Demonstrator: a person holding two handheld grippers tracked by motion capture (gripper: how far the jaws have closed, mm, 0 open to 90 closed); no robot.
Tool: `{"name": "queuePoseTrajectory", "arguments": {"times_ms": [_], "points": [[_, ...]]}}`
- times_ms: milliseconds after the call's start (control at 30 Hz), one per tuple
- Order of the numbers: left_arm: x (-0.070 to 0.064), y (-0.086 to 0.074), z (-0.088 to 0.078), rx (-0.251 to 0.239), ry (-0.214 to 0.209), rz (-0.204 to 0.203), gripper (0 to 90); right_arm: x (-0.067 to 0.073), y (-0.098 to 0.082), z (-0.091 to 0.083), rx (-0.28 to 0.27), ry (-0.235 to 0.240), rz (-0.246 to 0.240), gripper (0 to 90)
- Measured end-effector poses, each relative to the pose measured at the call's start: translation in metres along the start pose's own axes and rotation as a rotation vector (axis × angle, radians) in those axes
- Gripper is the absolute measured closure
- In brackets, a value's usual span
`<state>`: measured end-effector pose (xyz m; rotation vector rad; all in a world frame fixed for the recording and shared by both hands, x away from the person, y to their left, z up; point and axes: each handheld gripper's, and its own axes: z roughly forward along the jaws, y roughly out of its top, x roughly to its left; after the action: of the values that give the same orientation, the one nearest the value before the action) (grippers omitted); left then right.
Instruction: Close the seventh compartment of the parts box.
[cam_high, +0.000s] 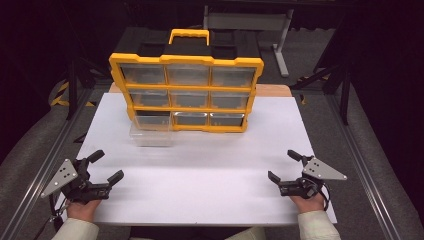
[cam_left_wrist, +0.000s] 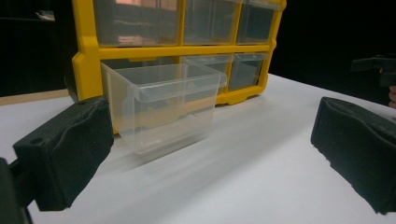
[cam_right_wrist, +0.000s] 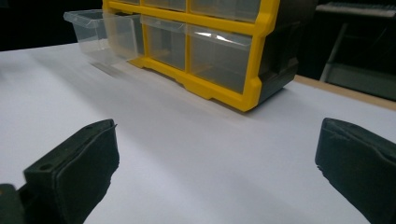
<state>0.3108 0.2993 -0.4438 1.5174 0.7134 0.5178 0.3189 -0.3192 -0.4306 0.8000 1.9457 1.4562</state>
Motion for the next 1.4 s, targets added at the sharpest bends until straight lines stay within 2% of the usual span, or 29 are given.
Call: {"name": "queuePoseTrajectory", "arguments": {"times_ms": [67, 100, 133, 167, 200, 300, 333, 400, 500, 600, 733, 833, 1100, 1233, 1400], "points": [[0.001, 0.002, 0.000, 0.023, 0.009, -0.008, 0.0, 0.001, 0.000, -0.001, -0.016, -0.004, -0.014, 0.1], [0.001, 0.003, -0.001, 0.025, 0.032, 0.006, 0.0, 0.000, 0.000, -0.001, -0.026, -0.003, -0.023, 0.1], [0.001, 0.003, -0.001, 0.025, 0.032, 0.006, 0.0, 0.000, 0.000, -0.001, -0.026, -0.003, -0.023, 0.1], [0.001, 0.002, -0.001, -0.010, 0.025, 0.017, 0.0, 0.000, 0.000, -0.002, -0.032, -0.001, -0.023, 0.1], [0.000, 0.002, -0.001, -0.024, 0.013, 0.017, 0.0, 0.000, 0.000, -0.001, -0.040, 0.006, -0.021, 0.1], [-0.002, 0.003, 0.001, -0.042, -0.011, 0.025, 0.0, 0.000, -0.001, -0.001, -0.055, 0.012, -0.029, 0.1], [-0.003, 0.003, 0.001, -0.057, -0.001, 0.046, 0.0, 0.000, -0.001, -0.001, -0.058, 0.014, -0.033, 0.1], [-0.004, 0.004, 0.001, -0.071, -0.006, 0.053, 0.0, 0.001, -0.001, 0.000, -0.069, 0.026, -0.030, 0.1], [-0.005, 0.005, 0.002, -0.052, -0.018, 0.031, 0.0, 0.000, -0.002, -0.001, -0.074, 0.036, -0.023, 0.1], [-0.005, 0.006, 0.002, -0.039, -0.003, 0.040, 0.0, 0.000, -0.003, -0.001, -0.072, 0.043, -0.009, 0.1], [-0.007, 0.008, 0.001, -0.045, 0.012, 0.061, 1.3, 0.000, -0.002, -0.002, -0.065, 0.031, -0.022, 0.1], [-0.008, 0.009, 0.002, -0.029, 0.009, 0.060, 1.5, 0.000, -0.003, -0.003, -0.052, 0.034, -0.012, 0.1], [-0.008, 0.013, 0.003, -0.025, 0.005, 0.037, 2.5, 0.000, -0.001, -0.006, -0.068, 0.038, 0.001, 1.1], [-0.009, 0.017, 0.006, -0.012, 0.009, 0.053, 3.0, 0.000, -0.001, -0.006, -0.064, 0.041, 0.002, 1.2], [-0.011, 0.022, 0.009, -0.022, 0.017, 0.075, 3.1, -0.002, -0.001, -0.007, -0.065, 0.036, 0.012, 1.6]]}}
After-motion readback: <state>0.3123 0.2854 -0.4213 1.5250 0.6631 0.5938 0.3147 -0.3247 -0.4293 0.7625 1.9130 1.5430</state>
